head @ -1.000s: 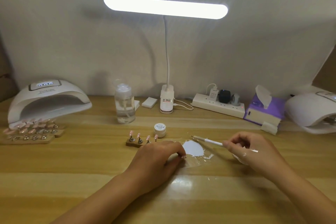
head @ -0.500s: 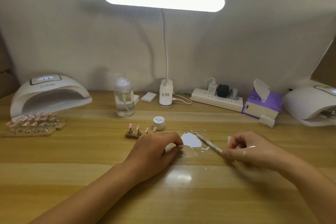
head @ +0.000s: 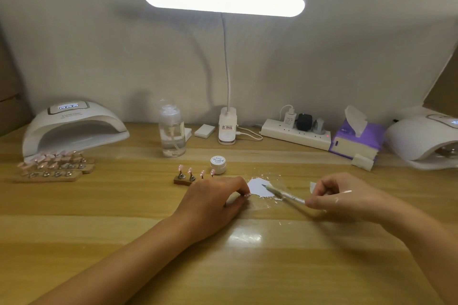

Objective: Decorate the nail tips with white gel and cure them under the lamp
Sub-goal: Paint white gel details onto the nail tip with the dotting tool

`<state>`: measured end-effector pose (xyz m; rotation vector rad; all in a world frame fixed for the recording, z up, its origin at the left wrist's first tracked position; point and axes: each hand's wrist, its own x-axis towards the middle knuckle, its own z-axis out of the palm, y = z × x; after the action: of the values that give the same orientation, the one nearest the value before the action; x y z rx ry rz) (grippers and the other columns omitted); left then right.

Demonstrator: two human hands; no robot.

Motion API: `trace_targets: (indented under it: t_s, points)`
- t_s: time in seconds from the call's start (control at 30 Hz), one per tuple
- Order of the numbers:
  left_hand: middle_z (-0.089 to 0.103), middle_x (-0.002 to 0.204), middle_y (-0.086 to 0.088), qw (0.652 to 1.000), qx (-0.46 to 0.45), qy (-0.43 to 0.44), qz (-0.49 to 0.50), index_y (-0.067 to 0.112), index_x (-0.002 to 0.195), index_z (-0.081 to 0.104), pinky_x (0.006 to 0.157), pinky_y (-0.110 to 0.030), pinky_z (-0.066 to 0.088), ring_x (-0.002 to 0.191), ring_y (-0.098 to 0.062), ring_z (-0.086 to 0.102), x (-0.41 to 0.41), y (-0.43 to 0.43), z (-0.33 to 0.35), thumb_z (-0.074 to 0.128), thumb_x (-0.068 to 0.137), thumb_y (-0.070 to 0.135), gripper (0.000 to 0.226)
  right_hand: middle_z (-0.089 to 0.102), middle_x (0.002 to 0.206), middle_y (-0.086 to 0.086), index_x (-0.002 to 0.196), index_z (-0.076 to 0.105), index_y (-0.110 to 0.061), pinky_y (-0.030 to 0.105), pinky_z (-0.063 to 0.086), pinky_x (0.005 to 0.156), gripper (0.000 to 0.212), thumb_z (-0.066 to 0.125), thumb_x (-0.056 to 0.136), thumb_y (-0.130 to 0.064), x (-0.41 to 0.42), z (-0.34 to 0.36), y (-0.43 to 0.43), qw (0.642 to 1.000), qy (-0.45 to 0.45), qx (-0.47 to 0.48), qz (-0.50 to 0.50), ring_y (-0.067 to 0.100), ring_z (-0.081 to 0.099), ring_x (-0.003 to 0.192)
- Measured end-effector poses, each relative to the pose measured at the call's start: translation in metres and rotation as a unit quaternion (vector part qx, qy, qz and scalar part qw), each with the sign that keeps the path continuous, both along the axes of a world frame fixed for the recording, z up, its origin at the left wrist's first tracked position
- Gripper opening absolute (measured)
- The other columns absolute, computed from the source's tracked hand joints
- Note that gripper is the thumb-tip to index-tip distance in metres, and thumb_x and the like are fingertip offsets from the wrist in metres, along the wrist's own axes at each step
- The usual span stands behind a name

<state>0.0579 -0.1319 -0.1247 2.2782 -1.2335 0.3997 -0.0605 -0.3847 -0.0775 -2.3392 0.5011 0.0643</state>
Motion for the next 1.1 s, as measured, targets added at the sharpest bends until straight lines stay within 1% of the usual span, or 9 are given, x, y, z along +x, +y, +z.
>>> trace_targets:
  t_s: [0.13, 0.3, 0.4, 0.5, 0.57, 0.67, 0.8, 0.97, 1.1]
  points:
    - [0.071, 0.086, 0.016, 0.999, -0.011, -0.048, 0.013, 0.034, 0.095, 0.068, 0.060, -0.021, 0.030, 0.085, -0.009, 0.058, -0.005, 0.000, 0.002, 0.068, 0.088, 0.030, 0.008, 0.067, 0.062, -0.011, 0.081, 0.074, -0.020, 0.020, 0.042, 0.054, 0.018, 0.082, 0.079, -0.035, 0.000, -0.004, 0.001, 0.999, 0.027, -0.024, 0.000, 0.002, 0.055, 0.056]
    - [0.072, 0.085, 0.016, 0.994, -0.047, -0.101, 0.020, 0.030, 0.088, 0.070, 0.051, -0.018, 0.040, 0.059, -0.007, 0.060, -0.012, 0.001, 0.003, 0.069, 0.082, 0.025, 0.008, 0.068, 0.070, -0.006, 0.083, 0.074, -0.018, 0.024, 0.043, 0.058, 0.025, 0.079, 0.082, -0.042, -0.001, -0.003, 0.001, 0.999, 0.023, -0.037, -0.002, 0.006, 0.056, 0.061]
    - [0.072, 0.086, 0.016, 0.993, -0.059, -0.101, 0.021, 0.031, 0.089, 0.071, 0.050, -0.021, 0.047, 0.061, -0.007, 0.061, -0.012, 0.001, 0.003, 0.074, 0.082, 0.025, 0.009, 0.068, 0.074, -0.003, 0.081, 0.073, -0.019, 0.028, 0.045, 0.062, 0.023, 0.076, 0.084, -0.042, -0.002, 0.000, 0.005, 0.998, -0.034, -0.053, -0.019, 0.011, 0.058, 0.068]
    - [0.070, 0.082, 0.015, 0.992, -0.075, -0.100, 0.023, 0.031, 0.088, 0.071, 0.049, -0.019, 0.046, 0.058, -0.004, 0.058, -0.011, 0.001, 0.002, 0.078, 0.081, 0.025, 0.012, 0.072, 0.079, 0.003, 0.084, 0.073, -0.025, 0.034, 0.052, 0.069, 0.012, 0.074, 0.086, -0.036, 0.000, 0.005, 0.019, 0.987, -0.154, -0.029, -0.019, 0.020, 0.065, 0.074]
    - [0.070, 0.083, 0.015, 0.991, -0.091, -0.096, 0.018, 0.030, 0.089, 0.070, 0.050, -0.023, 0.051, 0.060, -0.004, 0.058, -0.010, 0.000, 0.002, 0.076, 0.083, 0.026, 0.010, 0.072, 0.078, 0.000, 0.085, 0.075, -0.028, 0.029, 0.050, 0.066, 0.005, 0.075, 0.086, -0.033, 0.005, 0.008, 0.037, 0.978, -0.209, 0.004, 0.013, 0.015, 0.064, 0.072]
    - [0.071, 0.091, 0.017, 0.992, -0.111, -0.059, 0.023, 0.030, 0.097, 0.068, 0.059, -0.030, 0.055, 0.065, -0.002, 0.060, -0.008, 0.000, 0.001, 0.069, 0.088, 0.034, 0.010, 0.064, 0.071, -0.009, 0.092, 0.073, -0.032, 0.015, 0.037, 0.058, 0.009, 0.075, 0.084, -0.037, 0.018, 0.007, 0.066, 0.973, -0.216, -0.016, 0.084, -0.004, 0.051, 0.060]
    - [0.071, 0.093, 0.022, 0.990, -0.134, -0.013, 0.037, 0.034, 0.106, 0.061, 0.062, -0.024, 0.049, 0.053, 0.010, 0.042, -0.006, 0.002, 0.000, 0.064, 0.087, 0.041, 0.020, 0.060, 0.082, -0.013, 0.103, 0.067, -0.033, 0.019, 0.033, 0.063, 0.023, 0.076, 0.084, -0.042, 0.030, 0.002, 0.085, 0.970, -0.202, -0.076, 0.110, -0.008, 0.050, 0.068]
    - [0.071, 0.094, 0.021, 0.985, -0.166, 0.020, 0.028, 0.041, 0.105, 0.045, 0.061, -0.025, 0.051, 0.050, 0.009, 0.048, -0.002, 0.003, 0.001, 0.070, 0.084, 0.033, 0.032, 0.057, 0.086, -0.015, 0.104, 0.064, -0.030, 0.021, 0.032, 0.067, 0.024, 0.077, 0.085, -0.037, 0.036, -0.002, 0.090, 0.962, -0.225, -0.106, 0.115, -0.008, 0.049, 0.073]
    - [0.071, 0.093, 0.020, 0.983, -0.179, 0.018, 0.024, 0.040, 0.104, 0.043, 0.061, -0.026, 0.052, 0.049, 0.004, 0.050, -0.001, 0.002, 0.001, 0.070, 0.084, 0.032, 0.035, 0.059, 0.081, -0.014, 0.099, 0.066, -0.029, 0.020, 0.033, 0.062, 0.018, 0.077, 0.084, -0.029, 0.040, -0.004, 0.092, 0.954, -0.253, -0.104, 0.121, -0.005, 0.051, 0.072]
